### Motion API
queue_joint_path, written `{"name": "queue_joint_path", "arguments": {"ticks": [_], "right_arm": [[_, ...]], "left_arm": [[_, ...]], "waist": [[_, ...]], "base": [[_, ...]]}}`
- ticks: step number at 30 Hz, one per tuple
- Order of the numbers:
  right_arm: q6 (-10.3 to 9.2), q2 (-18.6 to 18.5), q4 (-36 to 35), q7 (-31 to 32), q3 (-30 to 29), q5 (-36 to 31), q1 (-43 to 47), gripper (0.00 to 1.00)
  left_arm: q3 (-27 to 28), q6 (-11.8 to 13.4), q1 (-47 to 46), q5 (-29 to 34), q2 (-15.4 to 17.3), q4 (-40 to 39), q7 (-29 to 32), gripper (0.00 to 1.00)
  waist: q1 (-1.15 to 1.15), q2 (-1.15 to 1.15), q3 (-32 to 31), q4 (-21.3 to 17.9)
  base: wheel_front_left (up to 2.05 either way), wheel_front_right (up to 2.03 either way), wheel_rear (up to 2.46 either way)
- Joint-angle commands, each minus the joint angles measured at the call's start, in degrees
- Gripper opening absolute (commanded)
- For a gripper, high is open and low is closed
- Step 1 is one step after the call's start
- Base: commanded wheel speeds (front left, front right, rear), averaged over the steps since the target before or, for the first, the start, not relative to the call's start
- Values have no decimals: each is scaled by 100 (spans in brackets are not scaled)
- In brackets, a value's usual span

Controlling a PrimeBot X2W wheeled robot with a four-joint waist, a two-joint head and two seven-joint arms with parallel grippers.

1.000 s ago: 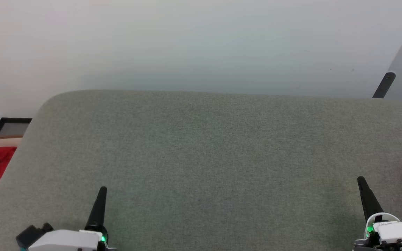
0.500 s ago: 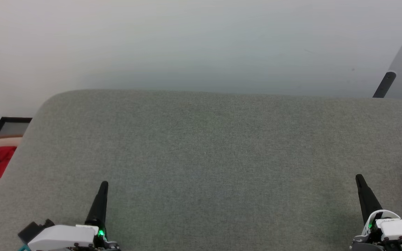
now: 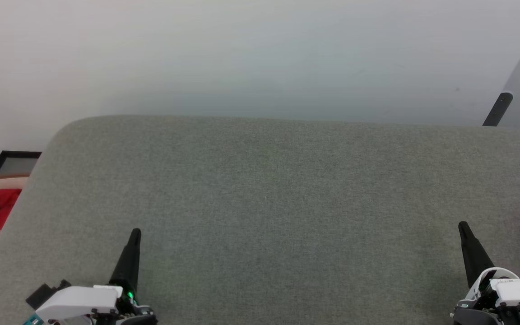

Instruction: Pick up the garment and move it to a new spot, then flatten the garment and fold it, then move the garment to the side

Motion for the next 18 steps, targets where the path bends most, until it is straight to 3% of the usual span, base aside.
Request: {"name": "queue_joint_path", "arguments": {"ticks": [1,18], "right_arm": [[0,16,19,35,-11,131,-79,0],[1,36,73,79,-17,389,-110,0]], "left_arm": [[22,-28,-96,-127,-11,12,41,0],[57,-30,-161,-373,-36,58,131,0]], "waist": [[0,-1,1,1],[0,-1,7,3]], "base": [[0,0,0],[0,0,0]]}}
